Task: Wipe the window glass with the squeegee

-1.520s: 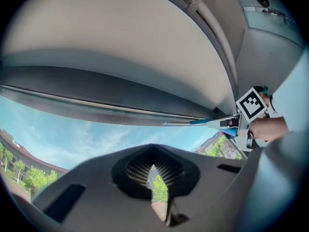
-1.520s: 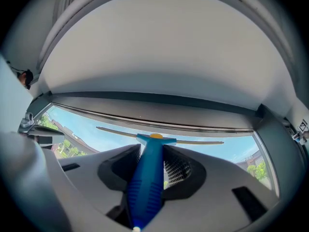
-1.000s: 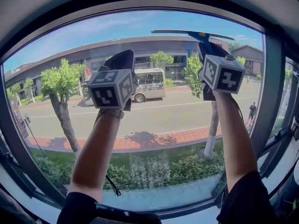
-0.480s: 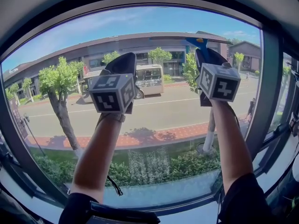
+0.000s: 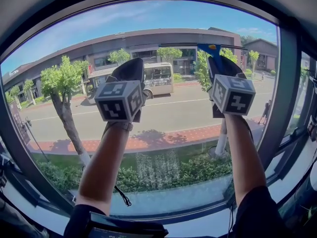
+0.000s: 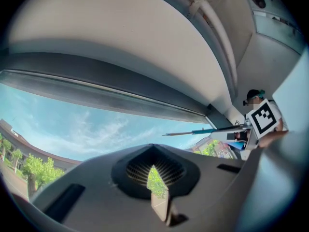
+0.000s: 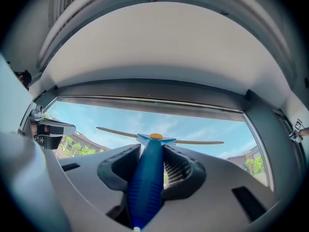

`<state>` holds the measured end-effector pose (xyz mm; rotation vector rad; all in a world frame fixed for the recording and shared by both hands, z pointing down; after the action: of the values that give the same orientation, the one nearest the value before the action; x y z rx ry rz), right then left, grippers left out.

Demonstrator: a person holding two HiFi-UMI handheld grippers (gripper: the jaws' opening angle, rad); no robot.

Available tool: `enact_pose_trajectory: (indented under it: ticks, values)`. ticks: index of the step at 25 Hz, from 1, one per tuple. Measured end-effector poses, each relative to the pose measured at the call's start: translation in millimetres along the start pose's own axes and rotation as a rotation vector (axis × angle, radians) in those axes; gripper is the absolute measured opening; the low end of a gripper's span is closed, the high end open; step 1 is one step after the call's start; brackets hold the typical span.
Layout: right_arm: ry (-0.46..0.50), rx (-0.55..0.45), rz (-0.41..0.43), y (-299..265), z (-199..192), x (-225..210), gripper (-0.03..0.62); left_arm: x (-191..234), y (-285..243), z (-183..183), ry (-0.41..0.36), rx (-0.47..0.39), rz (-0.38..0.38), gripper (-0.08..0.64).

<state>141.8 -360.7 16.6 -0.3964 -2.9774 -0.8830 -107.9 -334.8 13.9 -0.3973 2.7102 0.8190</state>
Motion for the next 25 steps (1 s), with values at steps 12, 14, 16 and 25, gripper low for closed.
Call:
enact_pose_trajectory:
  ticks: [12, 14, 16, 25]
  values:
    - [0.009, 0.003, 0.015, 19.9, -28.0, 7.0, 0.143, -10.0, 4.7, -25.0, 0.013, 0.027, -0.005, 0.0]
    - [0.011, 0.006, 0.015, 20.2, -31.9, 5.8, 0.143, -9.3, 4.0, -26.3, 0.019, 0.024, -0.006, 0.0]
    - [0.014, 0.009, 0.015, 23.1, -36.8, 6.9, 0.143, -10.1, 5.9, -28.6, 0.017, 0.029, -0.008, 0.0]
    - [0.021, 0.015, 0.016, 49.0, -69.6, 14.2, 0.143, -21.6, 27.9, -54.4, 0.016, 0.034, -0.009, 0.0]
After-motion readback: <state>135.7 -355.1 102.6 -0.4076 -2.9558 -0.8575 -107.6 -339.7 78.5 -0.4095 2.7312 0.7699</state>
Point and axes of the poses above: the fingertips, and each gripper's own axes: y backward along the fingers, x to its left, z out of its top, the point moved 3 cm from there along y, backward along the fingers, and after that the axes turned 4 degrees about -y, right-handed, at the moved point
